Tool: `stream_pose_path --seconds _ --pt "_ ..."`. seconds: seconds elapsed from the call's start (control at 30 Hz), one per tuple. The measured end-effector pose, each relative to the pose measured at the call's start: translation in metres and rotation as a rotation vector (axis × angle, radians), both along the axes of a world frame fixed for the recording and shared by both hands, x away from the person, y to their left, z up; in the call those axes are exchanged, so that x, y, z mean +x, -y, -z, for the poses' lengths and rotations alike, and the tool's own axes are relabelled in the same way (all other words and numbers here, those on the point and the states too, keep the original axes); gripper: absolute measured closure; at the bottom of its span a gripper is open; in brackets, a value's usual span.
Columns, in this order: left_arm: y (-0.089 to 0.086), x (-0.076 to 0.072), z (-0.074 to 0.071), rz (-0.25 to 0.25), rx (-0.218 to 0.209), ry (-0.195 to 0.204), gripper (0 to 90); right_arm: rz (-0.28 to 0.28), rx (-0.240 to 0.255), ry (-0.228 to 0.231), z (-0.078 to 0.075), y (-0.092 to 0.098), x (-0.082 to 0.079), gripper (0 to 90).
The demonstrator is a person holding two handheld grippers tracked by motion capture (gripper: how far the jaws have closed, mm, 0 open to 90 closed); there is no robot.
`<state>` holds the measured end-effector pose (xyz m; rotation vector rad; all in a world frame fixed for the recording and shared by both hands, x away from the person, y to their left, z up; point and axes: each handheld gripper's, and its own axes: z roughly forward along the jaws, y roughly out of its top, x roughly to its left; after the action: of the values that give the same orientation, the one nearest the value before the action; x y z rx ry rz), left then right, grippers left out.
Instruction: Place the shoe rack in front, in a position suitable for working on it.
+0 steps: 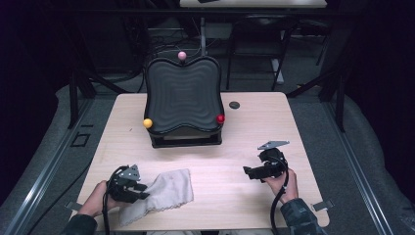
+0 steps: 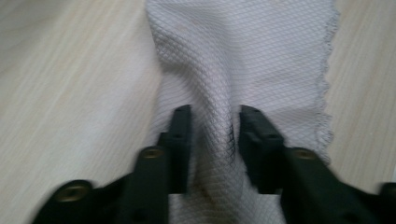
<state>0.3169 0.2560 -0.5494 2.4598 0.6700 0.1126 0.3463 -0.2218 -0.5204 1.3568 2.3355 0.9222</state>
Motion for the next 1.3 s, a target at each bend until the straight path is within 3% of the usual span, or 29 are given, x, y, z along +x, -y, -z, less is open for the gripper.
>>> stream_pose_path --seconds 0.03,0.07,0.1,0.13,0.17,0.2,0.27,0.33,0.43,0.53,0.6,0.63,0.7,0.73,0.87,1.0,1.03,1.07,1.13,1.3 --pt "-0.003 0.001 -0.004 -0.031 -0.007 0.014 37.3 0.0 0.0 0.007 -0.003 -0.003 0.001 5.5" --pt "-0.007 0.002 -0.008 -0.056 -0.033 0.028 37.3 0.0 0.0 0.007 -0.003 -0.003 0.001 5.5" --pt "-0.011 0.003 -0.013 -0.092 -0.051 0.047 27.5 -0.006 -0.002 0.027 -0.007 -0.007 0.002 5.2" --pt "-0.013 0.004 -0.016 -0.11 -0.069 0.053 27.5 -0.006 -0.002 0.027 -0.007 -0.007 0.002 5.2" --pt "-0.017 0.007 -0.022 -0.171 -0.089 0.084 22.4 -0.013 0.001 0.034 -0.012 -0.01 0.005 4.6" --pt "-0.017 0.007 -0.022 -0.171 -0.089 0.084 19.1 -0.013 0.001 0.034 -0.012 -0.01 0.005 4.6" --pt "-0.018 0.011 -0.027 -0.219 -0.107 0.101 18.3 -0.013 0.009 0.044 -0.016 -0.013 0.01 3.8" --pt "-0.017 0.017 -0.036 -0.272 -0.123 0.145 16.0 -0.004 0.013 0.055 -0.02 -0.017 0.017 0.4" --pt "-0.014 0.024 -0.045 -0.312 -0.142 0.18 14.0 -0.033 0.035 0.053 -0.021 -0.022 0.027 0.0" --pt "-0.011 0.03 -0.049 -0.329 -0.142 0.185 10.4 -0.039 0.038 0.049 -0.021 -0.026 0.032 0.0" --pt "-0.009 0.038 -0.052 -0.349 -0.145 0.192 6.9 -0.06 0.053 0.053 -0.022 -0.03 0.038 0.0" --pt "-0.006 0.046 -0.059 -0.37 -0.142 0.215 4.6 -0.071 0.051 0.055 -0.024 -0.036 0.045 0.0" --pt "-0.004 0.051 -0.063 -0.38 -0.147 0.222 3.0 -0.063 0.046 0.061 -0.025 -0.039 0.047 0.0" --pt "-0.001 0.06 -0.071 -0.398 -0.151 0.233 0.5 -0.068 0.048 0.082 -0.03 -0.046 0.053 0.0" --pt "0.005 0.076 -0.082 -0.423 -0.15 0.26 0.4 -0.072 0.047 0.104 -0.042 -0.057 0.065 0.0" --pt "0.006 0.094 -0.089 -0.461 -0.187 0.264 1.5 -0.081 0.058 0.149 -0.057 -0.069 0.078 9.4" --pt "0.006 0.098 -0.09 -0.474 -0.196 0.277 7.8 -0.082 0.052 0.157 -0.062 -0.075 0.084 14.6" --pt "0.007 0.101 -0.091 -0.487 -0.199 0.292 7.8 -0.082 0.052 0.157 -0.062 -0.075 0.084 14.6" --pt "0.009 0.108 -0.092 -0.504 -0.207 0.294 18.3 -0.073 0.044 0.173 -0.066 -0.081 0.09 21.6" --pt "0.016 0.12 -0.094 -0.541 -0.223 0.306 33.2 -0.049 0.028 0.174 -0.067 -0.091 0.106 35.2"
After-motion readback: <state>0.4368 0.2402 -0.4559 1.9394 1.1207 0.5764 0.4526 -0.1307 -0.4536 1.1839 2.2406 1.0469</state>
